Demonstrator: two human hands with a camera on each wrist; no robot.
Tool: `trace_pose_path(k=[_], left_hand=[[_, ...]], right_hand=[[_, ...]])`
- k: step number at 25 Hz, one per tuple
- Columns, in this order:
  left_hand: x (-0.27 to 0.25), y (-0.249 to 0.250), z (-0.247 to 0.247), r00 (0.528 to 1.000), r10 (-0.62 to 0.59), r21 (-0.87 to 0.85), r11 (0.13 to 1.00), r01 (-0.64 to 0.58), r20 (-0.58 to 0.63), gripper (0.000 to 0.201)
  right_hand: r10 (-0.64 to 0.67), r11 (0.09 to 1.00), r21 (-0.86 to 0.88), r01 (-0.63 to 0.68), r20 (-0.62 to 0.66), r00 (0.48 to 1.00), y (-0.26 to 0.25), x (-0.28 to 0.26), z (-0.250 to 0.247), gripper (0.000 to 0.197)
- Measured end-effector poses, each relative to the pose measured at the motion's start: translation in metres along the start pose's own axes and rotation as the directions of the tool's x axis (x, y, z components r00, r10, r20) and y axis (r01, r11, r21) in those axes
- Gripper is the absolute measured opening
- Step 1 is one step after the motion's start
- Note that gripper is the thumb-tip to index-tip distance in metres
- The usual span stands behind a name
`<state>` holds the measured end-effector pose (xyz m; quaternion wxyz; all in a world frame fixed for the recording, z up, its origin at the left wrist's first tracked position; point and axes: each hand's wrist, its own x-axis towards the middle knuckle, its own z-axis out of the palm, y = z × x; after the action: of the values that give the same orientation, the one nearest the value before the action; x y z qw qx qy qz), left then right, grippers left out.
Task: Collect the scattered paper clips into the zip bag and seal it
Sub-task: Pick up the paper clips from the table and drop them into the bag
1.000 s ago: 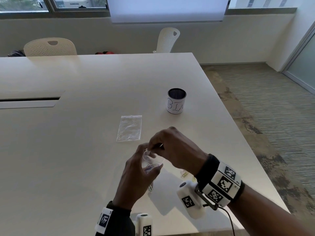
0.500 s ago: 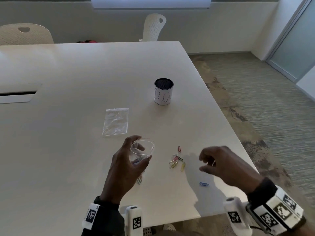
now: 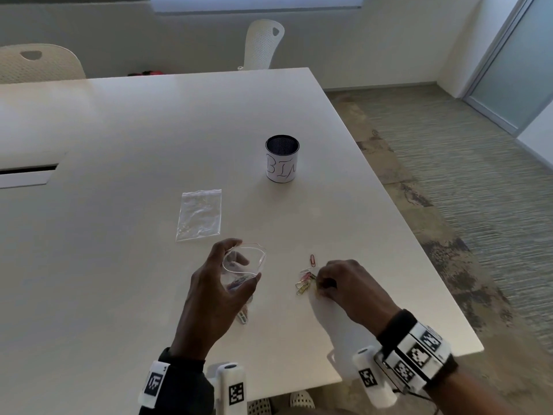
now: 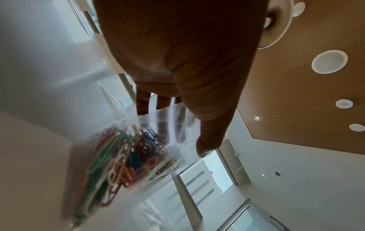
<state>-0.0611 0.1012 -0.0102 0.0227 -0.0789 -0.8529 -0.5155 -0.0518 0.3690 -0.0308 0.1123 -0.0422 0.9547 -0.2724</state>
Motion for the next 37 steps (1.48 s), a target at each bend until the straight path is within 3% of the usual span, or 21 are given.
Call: trace_pose_path(k=[4, 6, 8, 10, 12, 16, 22, 29, 33, 37], left_hand=[[-0.002, 0.001, -0.004, 1.0, 0.001, 0.016, 1.0, -0.001, -0.016, 0.058], [-0.003, 0.001, -0.005, 1.0, 0.007, 0.026, 1.0, -0.006, -0.027, 0.058], [-0.004, 0.0, -0.006, 0.999, 0.007, 0.022, 1.0, -0.007, -0.037, 0.059], [-0.004, 0.0, -0.006, 0.999, 0.012, 0.02, 1.0, -0.011, -0.034, 0.058], [-0.003, 0.0, -0.006, 0.999, 0.014, 0.019, 1.0, -0.013, -0.029, 0.058], [-0.002, -0.001, -0.004, 0.999, 0.014, 0.017, 1.0, -0.014, -0.033, 0.057], [-0.004, -0.002, -0.005, 1.0, 0.015, 0.012, 1.0, -0.015, -0.027, 0.057], [-0.006, -0.004, -0.006, 0.999, 0.009, 0.005, 1.0, -0.009, -0.036, 0.057], [-0.006, -0.001, -0.006, 1.0, 0.01, 0.002, 1.0, -0.01, -0.026, 0.057], [-0.006, 0.0, -0.005, 1.0, 0.015, 0.005, 1.0, -0.015, -0.018, 0.057]], right_hand=[[-0.086, 0.995, 0.049, 0.092, -0.114, 0.99, -0.01, 0.025, -0.004, 0.012], [-0.065, 0.998, -0.012, 0.064, -0.088, 0.994, -0.009, 0.028, -0.01, 0.044], [-0.009, 0.985, -0.17, 0.016, 0.043, 0.999, -0.013, 0.026, -0.013, 0.08], [0.0, 0.967, -0.253, 0.031, 0.119, 0.993, -0.018, 0.023, -0.006, 0.092], [-0.043, 0.966, -0.251, 0.069, 0.108, 0.993, -0.021, 0.022, 0.003, 0.077], [-0.167, 0.955, -0.245, 0.166, 0.017, 0.986, -0.026, 0.021, 0.021, 0.006], [-0.244, 0.933, -0.277, 0.231, -0.015, 0.97, -0.028, 0.027, 0.024, 0.012], [-0.192, 0.963, -0.208, 0.169, -0.093, 0.977, -0.019, 0.035, 0.014, 0.018], [-0.191, 0.981, -0.066, 0.182, -0.205, 0.96, -0.015, 0.041, -0.009, 0.009], [-0.163, 0.939, 0.247, 0.238, -0.289, 0.943, -0.048, 0.037, -0.035, 0.006]])
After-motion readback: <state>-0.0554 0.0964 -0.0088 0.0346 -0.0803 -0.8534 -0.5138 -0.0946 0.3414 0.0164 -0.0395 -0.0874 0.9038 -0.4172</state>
